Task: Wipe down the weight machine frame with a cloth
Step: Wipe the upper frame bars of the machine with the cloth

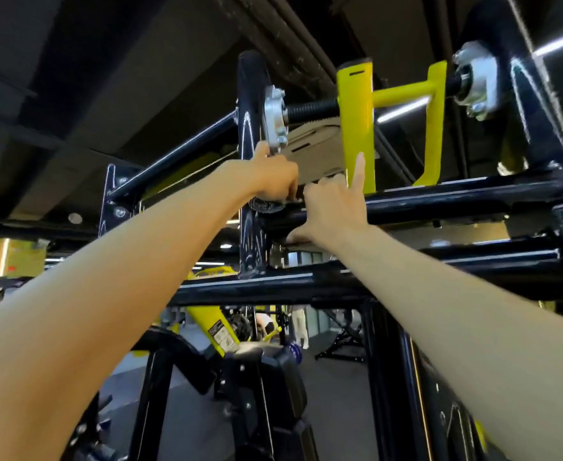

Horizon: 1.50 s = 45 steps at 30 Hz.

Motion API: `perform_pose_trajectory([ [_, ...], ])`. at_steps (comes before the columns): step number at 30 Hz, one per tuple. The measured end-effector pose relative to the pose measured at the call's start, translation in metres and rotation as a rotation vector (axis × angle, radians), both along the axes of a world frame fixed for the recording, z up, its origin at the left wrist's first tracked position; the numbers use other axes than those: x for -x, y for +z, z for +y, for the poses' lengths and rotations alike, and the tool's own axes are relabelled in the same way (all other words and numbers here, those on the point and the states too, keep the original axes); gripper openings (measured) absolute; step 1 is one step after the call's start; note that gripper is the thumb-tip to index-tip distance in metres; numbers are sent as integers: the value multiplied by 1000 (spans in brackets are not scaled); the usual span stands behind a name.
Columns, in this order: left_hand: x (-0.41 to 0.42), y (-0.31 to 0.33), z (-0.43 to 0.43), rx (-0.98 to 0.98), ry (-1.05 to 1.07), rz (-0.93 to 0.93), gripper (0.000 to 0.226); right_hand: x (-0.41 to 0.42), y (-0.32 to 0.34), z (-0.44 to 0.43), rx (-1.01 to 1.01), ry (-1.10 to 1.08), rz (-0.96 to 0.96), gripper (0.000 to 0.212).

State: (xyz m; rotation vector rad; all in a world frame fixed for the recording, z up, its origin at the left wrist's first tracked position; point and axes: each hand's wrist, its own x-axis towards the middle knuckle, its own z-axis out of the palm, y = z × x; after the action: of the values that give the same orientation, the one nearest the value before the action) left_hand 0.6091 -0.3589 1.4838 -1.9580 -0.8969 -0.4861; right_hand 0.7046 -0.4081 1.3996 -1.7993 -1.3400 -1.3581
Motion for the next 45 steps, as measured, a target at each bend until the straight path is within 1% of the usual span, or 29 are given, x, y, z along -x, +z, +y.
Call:
perform_pose_trajectory([
  [3,14,-29,8,-114,-75,-76,27,5,-7,1,26,46,-26,66],
  [5,24,-47,19,-242,-128,-193,30,6,-8,4,4,87,-30,67],
  [7,32,-68,22,-296,-212,-316,33,7,-10,5,-16,127,-11,73],
  [9,39,-86,20,-340,-295,-396,36,8,-10,5,-34,161,1,79],
  [10,40,-92,21,-384,-321,-407,37,8,-10,5,-41,171,-1,78],
  [12,46,-101,28,-467,-336,-393,28,7,-11,5,-40,196,-13,70],
  [13,49,-104,32,-492,-341,-396,24,7,-12,5,-31,216,-17,67],
  [14,51,-108,34,-489,-342,-403,26,6,-12,5,-16,235,-16,65],
  [17,58,-116,26,-442,-296,-363,29,5,-13,4,29,270,17,66],
  [19,67,-118,14,-299,-238,-405,26,6,-14,1,40,272,34,64],
  [21,79,-112,8,-221,-225,-529,28,6,-14,1,43,276,46,61],
  [22,83,-107,6,-222,-249,-617,28,7,-14,1,39,285,51,60],
  [24,77,-93,-1,-290,-262,-772,29,8,-13,2,20,292,53,58],
  [25,66,-85,-6,-321,-222,-789,29,9,-13,2,13,278,48,58],
  [26,53,-81,-11,-340,-176,-732,29,10,-14,2,8,247,40,58],
  [29,18,-79,-10,-362,-56,-382,31,8,-14,2,-35,196,54,57],
  [30,15,-79,-7,-363,-37,-316,33,7,-12,3,-46,200,68,57],
  [32,23,-72,-1,-360,-9,-287,36,5,-10,4,-37,206,77,60],
  [35,36,-69,-5,-355,29,-237,33,4,-10,5,-15,213,76,62],
  [39,44,-74,-14,-279,43,-195,37,2,-12,4,-2,233,119,63],
  [41,55,-71,-21,-161,43,-229,41,3,-14,3,-5,255,135,60],
  [42,63,-70,-22,-97,35,-275,43,4,-15,3,-14,286,142,56],
  [43,72,-70,-21,-41,10,-341,45,5,-15,3,-29,334,154,49],
  [45,92,-77,-19,133,-125,-568,42,5,-15,2,-54,430,183,35],
])
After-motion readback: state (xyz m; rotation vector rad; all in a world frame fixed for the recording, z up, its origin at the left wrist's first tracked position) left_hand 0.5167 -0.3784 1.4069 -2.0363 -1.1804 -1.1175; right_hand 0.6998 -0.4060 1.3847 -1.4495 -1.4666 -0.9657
